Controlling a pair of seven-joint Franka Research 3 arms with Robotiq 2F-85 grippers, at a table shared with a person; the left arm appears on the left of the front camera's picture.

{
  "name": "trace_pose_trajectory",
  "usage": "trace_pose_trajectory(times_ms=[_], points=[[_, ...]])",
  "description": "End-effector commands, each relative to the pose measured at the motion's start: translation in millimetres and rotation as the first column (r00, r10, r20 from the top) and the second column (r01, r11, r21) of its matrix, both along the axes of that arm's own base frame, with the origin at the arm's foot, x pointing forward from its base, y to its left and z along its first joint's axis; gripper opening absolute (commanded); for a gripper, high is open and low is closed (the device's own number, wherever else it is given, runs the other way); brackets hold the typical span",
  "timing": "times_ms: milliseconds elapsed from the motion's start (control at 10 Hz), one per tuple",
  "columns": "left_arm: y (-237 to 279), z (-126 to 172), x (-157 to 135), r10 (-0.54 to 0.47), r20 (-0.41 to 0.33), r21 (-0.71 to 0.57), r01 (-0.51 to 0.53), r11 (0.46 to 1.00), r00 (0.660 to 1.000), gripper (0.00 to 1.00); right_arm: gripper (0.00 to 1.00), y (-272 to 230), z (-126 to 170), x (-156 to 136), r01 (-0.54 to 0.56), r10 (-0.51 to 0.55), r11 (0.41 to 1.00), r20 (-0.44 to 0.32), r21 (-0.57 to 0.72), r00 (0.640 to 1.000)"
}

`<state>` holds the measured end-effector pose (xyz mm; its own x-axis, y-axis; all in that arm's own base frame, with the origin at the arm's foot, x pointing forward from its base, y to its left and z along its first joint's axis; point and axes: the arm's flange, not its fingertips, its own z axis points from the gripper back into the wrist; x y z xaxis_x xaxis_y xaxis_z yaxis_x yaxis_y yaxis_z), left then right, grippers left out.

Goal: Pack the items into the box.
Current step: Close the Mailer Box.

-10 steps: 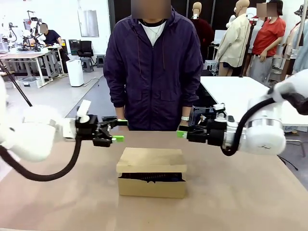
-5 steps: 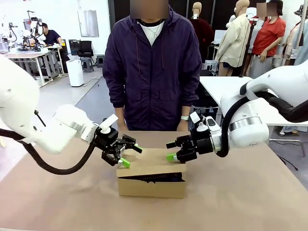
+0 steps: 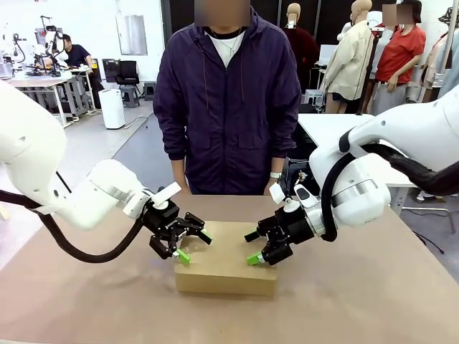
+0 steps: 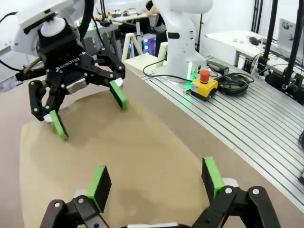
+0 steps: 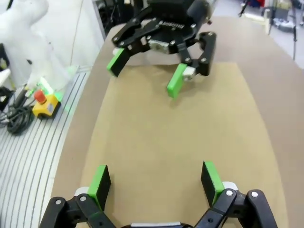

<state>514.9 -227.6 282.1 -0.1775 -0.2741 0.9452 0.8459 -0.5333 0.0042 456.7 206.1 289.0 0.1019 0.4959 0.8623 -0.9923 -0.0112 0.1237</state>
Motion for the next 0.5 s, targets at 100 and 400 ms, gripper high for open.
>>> trace_pose_trajectory(times_ms=[100,400], points=[[0,-1,2,0.013,-0.011,0.016,-0.012,1.000,1.000,1.00,1.00,2,-17,-12,-0.028,0.023,0.995,-0.046,-0.099,0.999],[0,12,1,0.047,0.010,-0.027,-0.047,0.999,0.999,1.00,1.00,-8,-8,-9,0.007,-0.007,1.000,0.011,0.018,1.000]])
